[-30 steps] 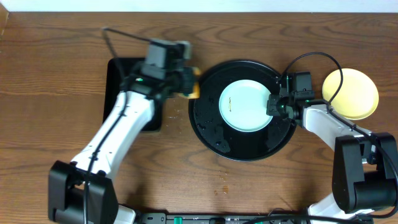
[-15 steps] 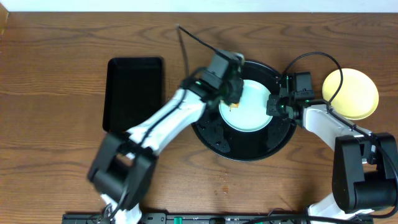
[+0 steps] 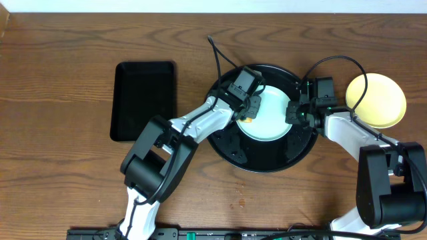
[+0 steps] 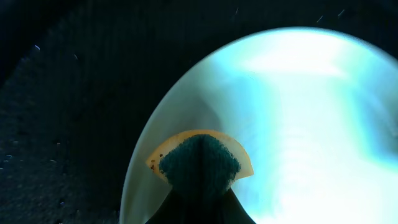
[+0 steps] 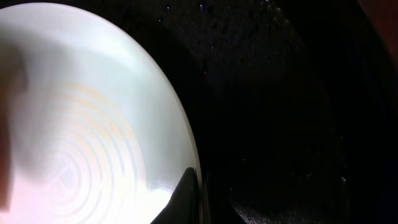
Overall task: Clean dirty plates on tray and stack at the side
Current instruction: 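Scrub the light blue plate with the sponge in the left gripper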
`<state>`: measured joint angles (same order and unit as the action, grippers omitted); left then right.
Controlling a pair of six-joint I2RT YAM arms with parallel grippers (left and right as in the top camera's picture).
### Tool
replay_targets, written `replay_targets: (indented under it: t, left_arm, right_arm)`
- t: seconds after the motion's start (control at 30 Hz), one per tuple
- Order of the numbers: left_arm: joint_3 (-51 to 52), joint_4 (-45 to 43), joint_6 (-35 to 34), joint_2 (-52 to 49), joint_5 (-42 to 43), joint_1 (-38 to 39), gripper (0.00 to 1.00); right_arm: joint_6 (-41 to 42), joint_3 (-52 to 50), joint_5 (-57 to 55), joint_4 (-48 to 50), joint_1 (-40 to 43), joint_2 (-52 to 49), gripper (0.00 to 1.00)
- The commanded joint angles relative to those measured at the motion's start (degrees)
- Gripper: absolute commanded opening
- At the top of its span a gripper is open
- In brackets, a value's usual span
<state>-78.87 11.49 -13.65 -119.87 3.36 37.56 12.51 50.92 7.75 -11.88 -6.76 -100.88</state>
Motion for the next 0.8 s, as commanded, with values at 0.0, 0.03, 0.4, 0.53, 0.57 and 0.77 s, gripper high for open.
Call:
replay_targets:
  t: [0.0,0.03,0.4,0.53,0.57,0.77]
  left_arm:
    - [0.13,-0.04,1.36,-1.44,-1.53,-0.24,0.07]
    - [0.22,-0.07,1.33,-1.79,-1.51,-0.24,0.07]
    - [1.01,-0.07,0.85,-6.73,10.99,-0.17,0.07]
    - [1.01,-0.07,0.85,-6.82,21.73,-0.17,0.08]
    - [0.98,-0.24,0.74,-6.82,24.61,-0.17,0.08]
    - [-0.72,-0.63,-0.63,-6.58,32.63,-0.68,0.08]
  right_arm:
    - [-0.83,-0.39,-0.17,0.11,-0.57,-0.7,0.01]
    - [-0.81,-0.39,-0.17,0.11,-0.57,-0.7,0.01]
    - [-0.81,-0.39,-0.17,0.13,-0.57,-0.7,0.01]
    - [-0.81,-0.39,-0.17,0.13,-0.57,-0.7,0.01]
    - [-0.81,-0.39,-0.17,0.13,-0.57,-0.7,0.01]
    - [-0.81,-0.39,-0.17,0.13,-0.57,-0.7,0.01]
